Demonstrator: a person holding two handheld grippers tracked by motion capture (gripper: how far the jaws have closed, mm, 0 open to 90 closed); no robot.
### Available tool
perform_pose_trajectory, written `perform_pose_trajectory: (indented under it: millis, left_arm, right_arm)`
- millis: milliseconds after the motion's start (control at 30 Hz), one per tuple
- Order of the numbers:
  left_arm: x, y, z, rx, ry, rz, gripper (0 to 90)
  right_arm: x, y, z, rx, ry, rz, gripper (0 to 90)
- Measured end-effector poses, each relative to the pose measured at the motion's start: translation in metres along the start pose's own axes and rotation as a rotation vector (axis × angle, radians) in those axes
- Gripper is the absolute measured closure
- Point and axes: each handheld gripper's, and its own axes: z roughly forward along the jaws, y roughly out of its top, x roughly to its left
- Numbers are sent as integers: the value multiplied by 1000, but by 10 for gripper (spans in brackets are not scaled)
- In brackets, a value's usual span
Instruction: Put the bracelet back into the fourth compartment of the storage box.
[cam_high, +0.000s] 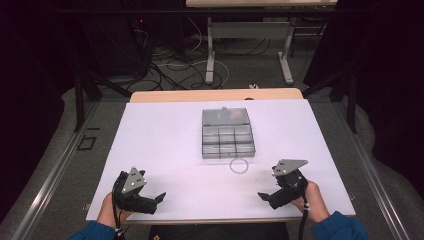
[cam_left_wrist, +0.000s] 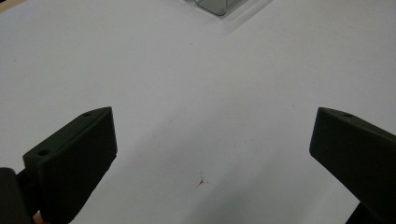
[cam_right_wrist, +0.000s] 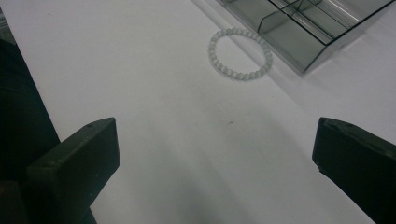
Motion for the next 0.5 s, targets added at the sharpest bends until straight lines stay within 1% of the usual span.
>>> perform_pose_trajectory:
  millis: [67, 133, 167, 200, 233, 300, 367, 400, 433, 467, 500]
  left_arm:
    - [0, 0, 0, 0, 0, 2, 6]
    - [0, 0, 0, -1, -3, -4, 6]
    - [0, 0, 0, 1, 0, 1, 5]
    - [0, 0, 0, 5, -2, 0, 6]
    - [0, 0, -1, 11, -1, 5, 6]
    - [0, 0, 0, 12, -1, 5, 6]
    - [0, 0, -1, 11, -2, 5, 6]
    - [0, 0, -1, 10, -2, 4, 6]
    - [0, 0, -1, 5, 0, 3, 5]
    - [0, 0, -1, 5, -1, 1, 4]
    - [0, 0, -1, 5, -1, 1, 4]
  right_arm:
    - [0, 3, 6, 7, 3, -5, 3]
    - [0, 7, 10, 14, 19, -8, 3]
    - [1, 8, 12, 9, 8, -7, 3]
    - [1, 9, 14, 10, 19, -7, 4]
    - [1, 11, 16, 14, 15, -10, 5]
    - [1, 13, 19, 27, 28, -11, 5]
    - [2, 15, 24, 21, 32, -7, 3]
    - [0, 17, 26, 32, 33, -25, 0]
    - [2, 18, 27, 29, 37, -11, 0]
    - [1, 19, 29, 32, 41, -14, 0]
    - [1, 20, 30, 23, 31, -16, 0]
